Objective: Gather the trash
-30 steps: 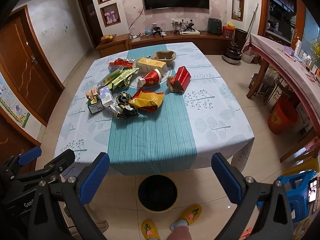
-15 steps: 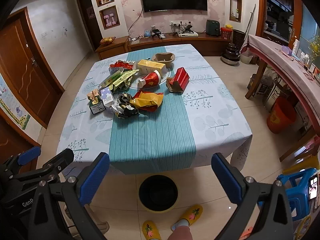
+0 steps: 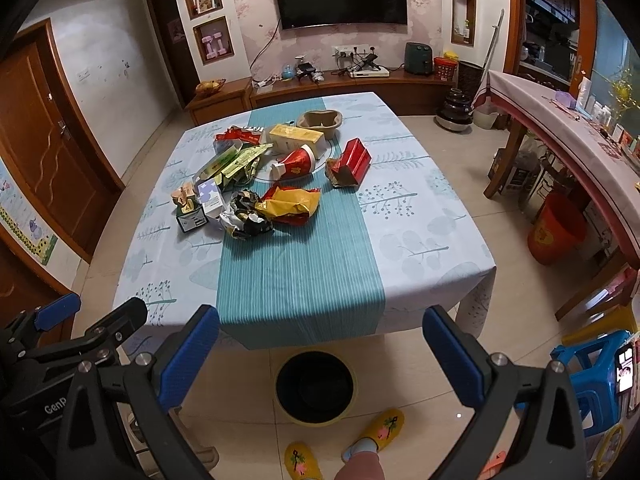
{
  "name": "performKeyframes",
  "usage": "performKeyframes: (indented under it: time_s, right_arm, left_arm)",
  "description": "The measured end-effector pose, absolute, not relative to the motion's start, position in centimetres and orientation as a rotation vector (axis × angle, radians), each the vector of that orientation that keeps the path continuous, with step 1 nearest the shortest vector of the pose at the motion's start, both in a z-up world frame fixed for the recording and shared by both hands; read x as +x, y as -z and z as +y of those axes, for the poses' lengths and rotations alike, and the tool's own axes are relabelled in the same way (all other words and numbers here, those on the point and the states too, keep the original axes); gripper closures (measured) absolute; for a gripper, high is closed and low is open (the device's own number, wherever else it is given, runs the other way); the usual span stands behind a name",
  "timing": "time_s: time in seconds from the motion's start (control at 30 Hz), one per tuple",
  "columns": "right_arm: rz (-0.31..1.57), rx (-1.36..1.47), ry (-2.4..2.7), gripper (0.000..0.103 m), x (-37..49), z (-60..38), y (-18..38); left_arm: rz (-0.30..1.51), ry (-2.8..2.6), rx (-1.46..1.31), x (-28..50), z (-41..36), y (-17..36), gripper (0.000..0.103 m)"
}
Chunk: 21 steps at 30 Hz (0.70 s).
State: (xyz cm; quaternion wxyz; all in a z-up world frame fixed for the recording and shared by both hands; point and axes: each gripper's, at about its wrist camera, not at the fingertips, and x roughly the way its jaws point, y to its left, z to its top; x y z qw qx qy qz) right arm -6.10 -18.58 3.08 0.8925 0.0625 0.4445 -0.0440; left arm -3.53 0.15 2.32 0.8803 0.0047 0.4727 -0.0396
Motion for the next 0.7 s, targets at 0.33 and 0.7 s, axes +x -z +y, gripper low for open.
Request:
performKeyframes:
  time_s: [0.33, 0.7]
  right_arm:
    - [0.912, 0.135, 0.103, 0.001, -6.3, -18.3, -3.3]
    - [0.852, 0.115, 0.134, 0.001, -5.1, -16.9, -5.3]
  left_arm:
    - [0.976, 0.083, 0.011, -3.6, 0.0, -2.7, 0.006]
    - [0.897, 0.130, -0.010, -1.4, 1.1, -4.9, 0.006]
